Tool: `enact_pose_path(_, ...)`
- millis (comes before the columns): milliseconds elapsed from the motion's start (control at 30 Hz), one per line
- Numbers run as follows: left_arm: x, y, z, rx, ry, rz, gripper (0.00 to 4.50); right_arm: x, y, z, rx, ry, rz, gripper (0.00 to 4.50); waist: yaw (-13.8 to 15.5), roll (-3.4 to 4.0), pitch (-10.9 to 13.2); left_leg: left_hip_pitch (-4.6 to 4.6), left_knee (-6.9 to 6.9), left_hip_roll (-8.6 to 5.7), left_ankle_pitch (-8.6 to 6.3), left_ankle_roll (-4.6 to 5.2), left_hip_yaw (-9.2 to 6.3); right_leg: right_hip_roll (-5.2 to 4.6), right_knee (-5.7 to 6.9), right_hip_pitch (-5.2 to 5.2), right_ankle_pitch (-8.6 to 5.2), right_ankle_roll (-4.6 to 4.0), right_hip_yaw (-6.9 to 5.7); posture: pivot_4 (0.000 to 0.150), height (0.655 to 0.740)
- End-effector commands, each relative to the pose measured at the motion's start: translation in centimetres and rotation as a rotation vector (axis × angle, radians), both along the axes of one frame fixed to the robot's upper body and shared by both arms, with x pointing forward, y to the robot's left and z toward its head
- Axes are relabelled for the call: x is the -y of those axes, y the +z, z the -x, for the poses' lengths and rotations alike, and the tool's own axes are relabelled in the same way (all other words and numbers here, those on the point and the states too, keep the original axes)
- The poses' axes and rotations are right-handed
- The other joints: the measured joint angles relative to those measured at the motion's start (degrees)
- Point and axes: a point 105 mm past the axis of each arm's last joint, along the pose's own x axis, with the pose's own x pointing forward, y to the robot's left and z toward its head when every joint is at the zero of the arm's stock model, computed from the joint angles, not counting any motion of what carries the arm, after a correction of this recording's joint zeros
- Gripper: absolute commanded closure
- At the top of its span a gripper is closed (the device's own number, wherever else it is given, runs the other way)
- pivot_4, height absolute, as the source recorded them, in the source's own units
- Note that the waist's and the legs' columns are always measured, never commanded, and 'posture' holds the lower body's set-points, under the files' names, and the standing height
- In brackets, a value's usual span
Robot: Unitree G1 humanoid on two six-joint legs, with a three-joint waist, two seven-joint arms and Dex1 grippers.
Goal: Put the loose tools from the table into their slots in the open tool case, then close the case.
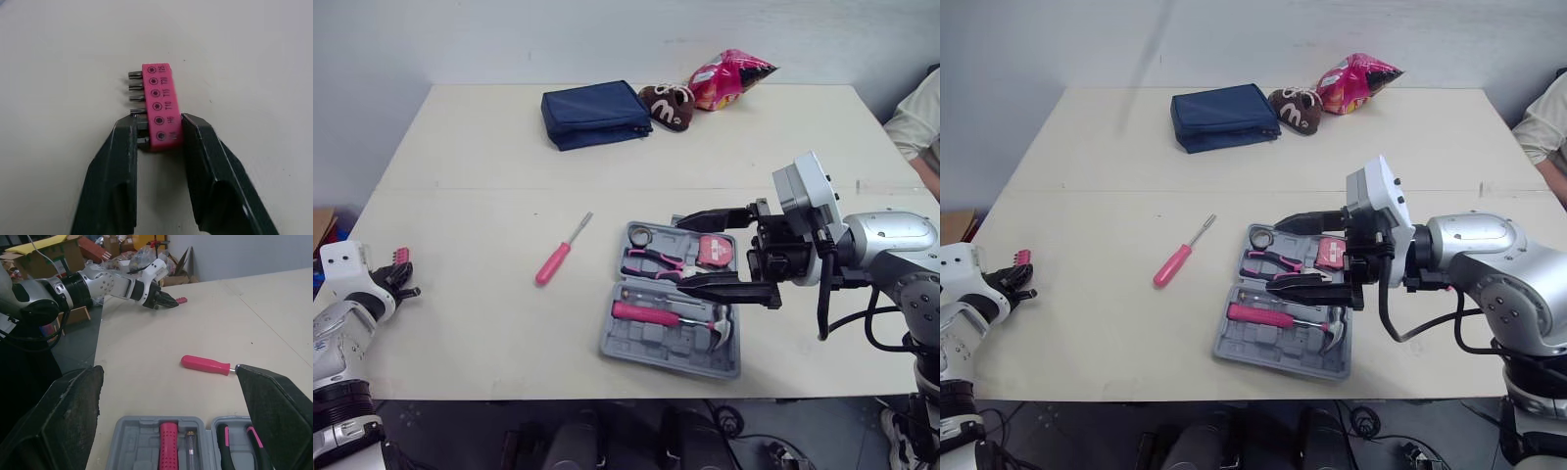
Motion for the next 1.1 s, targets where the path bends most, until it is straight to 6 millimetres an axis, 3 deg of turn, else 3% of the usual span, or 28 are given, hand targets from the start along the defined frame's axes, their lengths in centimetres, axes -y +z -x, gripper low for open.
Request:
enact_pose_path(33,1.3,0.7,-0.3,0.028,-0.063,-0.042,3.85,0.5,0.4,0.6,0.02,0.0,0.003,0.0,0.03,0.0,0.0,-0.01,0.0,0.0,0.0,0.0,0.0,0.0,0.0,0.0,0.0,0.0,0.0,0.15,0.7338)
enact_pose_path(133,4.7,4.4,-0.8,0.102,-0.256,-0.207,3.85,1.7,-0.8,0.7,-0.013,-0.03,0.061,0.0,0.03,-0.12,0.04,-0.08,0.0,0.0,-0.02,0.03,-0.02,-0.01,-0.12,0.0,0.02,0.04,-0.02,0.15,0.7338)
enact_pose_path(233,12.1,8.4,-0.3,0.173,-0.628,-0.274,3.85,2.8,-2.0,1.1,-0.063,-0.049,0.123,0.0,-0.07,-0.6,0.26,-0.18,0.01,0.0,-0.03,0.05,-0.02,0.0,-0.23,-0.03,0.04,0.06,-0.01,0.15,0.7338)
enact_pose_path(267,16.3,8.6,0.7,0.136,-0.863,-0.3,3.85,3.0,-2.7,1.6,-0.079,-0.042,0.154,0.0,-0.18,-0.63,0.27,-0.23,0.01,0.02,-0.04,0.03,-0.07,0.01,-0.25,-0.05,0.04,0.06,-0.02,0.15,0.7338)
enact_pose_path(300,18.7,8.4,1.7,0.094,-1.014,-0.309,3.85,3.0,-3.1,1.9,-0.087,-0.036,0.173,0.0,-0.18,-0.63,0.27,-0.24,0.01,0.01,-0.04,0.03,-0.07,0.01,-0.28,-0.05,0.04,0.06,-0.01,0.15,0.7338)
enact_pose_path(467,25.7,6.6,5.0,-0.097,-1.528,-0.4,3.85,3.0,-4.7,2.7,-0.111,-0.056,0.218,0.0,-0.72,-0.24,0.33,-0.04,-0.02,0.06,-0.03,0.0,0.13,0.18,-0.38,0.12,0.04,0.06,0.09,0.15,0.7338)
enact_pose_path(567,27.6,5.6,5.2,-0.185,-1.689,-0.447,3.85,3.2,-5.6,3.2,-0.137,-0.079,0.229,0.0,-0.38,-0.26,0.35,-0.05,0.0,0.28,0.07,-0.17,0.19,0.84,-0.34,0.03,0.03,0.03,0.03,0.15,0.7338)
enact_pose_path(767,30.1,4.2,4.9,-0.318,-1.829,-0.546,3.85,3.0,-6.3,4.1,-0.17,-0.127,0.206,0.0,0.01,-0.28,0.35,-0.1,0.03,0.24,0.13,-0.05,0.43,0.9,-0.17,-0.2,0.01,0.0,0.04,0.15,0.7338)
enact_pose_path(1100,31.4,2.4,4.4,-0.386,-1.901,-0.675,3.85,3.0,-6.8,4.9,-0.196,-0.192,0.179,0.0,-0.02,-0.31,0.37,-0.16,0.13,0.2,0.13,0.13,0.42,0.88,-0.16,-0.18,0.07,0.11,0.07,0.15,0.7338)
